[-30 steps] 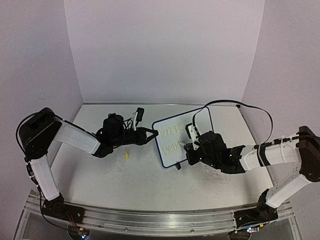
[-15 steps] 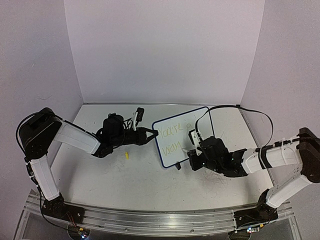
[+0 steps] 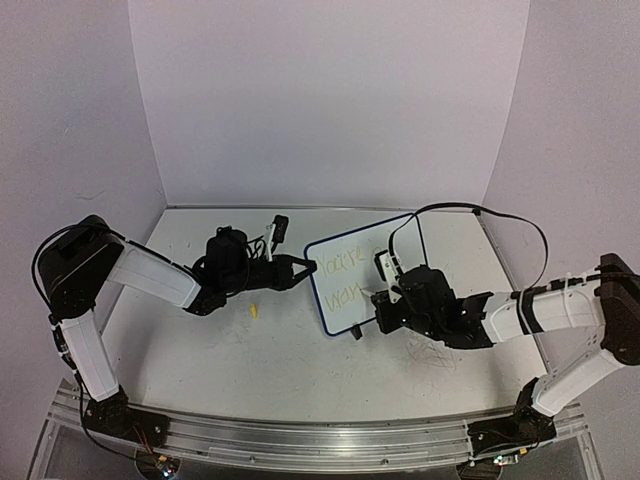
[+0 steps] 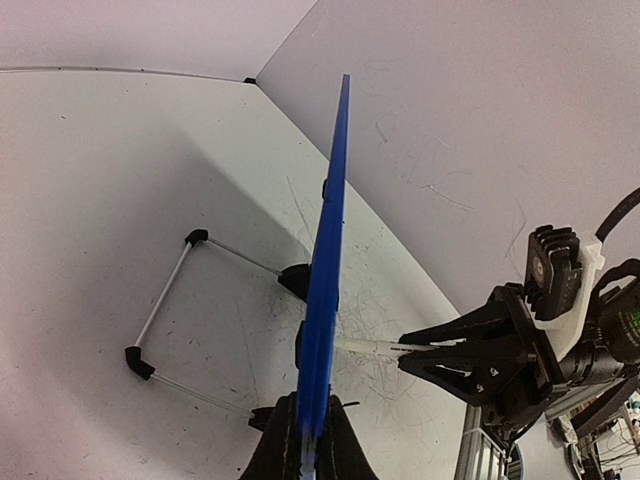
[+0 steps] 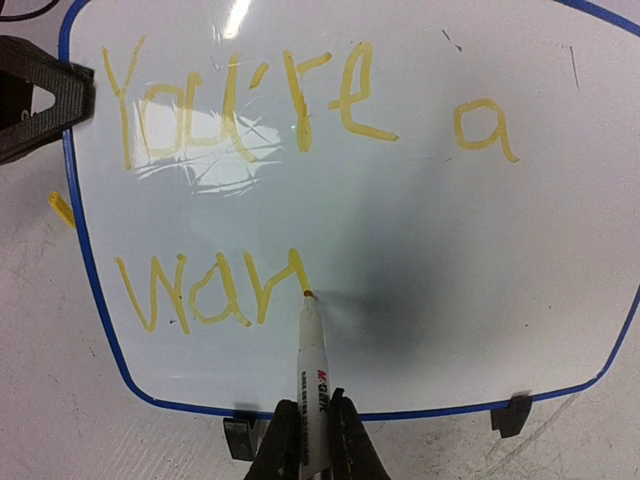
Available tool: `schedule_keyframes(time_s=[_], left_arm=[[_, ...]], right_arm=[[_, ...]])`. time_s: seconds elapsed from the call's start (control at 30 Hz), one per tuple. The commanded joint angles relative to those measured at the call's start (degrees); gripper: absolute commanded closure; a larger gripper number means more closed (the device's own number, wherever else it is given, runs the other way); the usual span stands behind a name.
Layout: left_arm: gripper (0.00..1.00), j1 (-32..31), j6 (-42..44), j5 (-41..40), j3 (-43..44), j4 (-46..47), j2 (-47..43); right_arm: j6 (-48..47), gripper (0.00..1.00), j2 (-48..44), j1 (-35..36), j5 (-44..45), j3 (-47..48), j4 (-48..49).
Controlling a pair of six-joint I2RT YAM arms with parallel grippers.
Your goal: Write a sentence on the whiteboard
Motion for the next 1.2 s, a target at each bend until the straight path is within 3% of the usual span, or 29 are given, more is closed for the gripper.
schedule_keyframes(time_s=[0.0,0.47,0.83,1.17], left_arm=[[1.00,0.18,-0.44,0.89,0.60,-0.97,-1.41],[1.00,0.18,-0.43,0.85,0.50,-0.95,-1.49],[1.00,0.18,-0.19,0.75,0.39,-0.95,-1.46],[1.00,0.18,-0.28,0.83,0.78,-1.00,-1.33]], right_arm=[[-0.73,1.00,1.15,-0.09,1.71,2.26,1.35],[0.25,1.00,1.43,-1.54,5.33,3.37,1.61],[-1.03,1.00,-4.11,-1.83,0.42,-0.52,1.61],[-1.71,1.00,-2.01,-2.69,-1.31,2.13,2.94]])
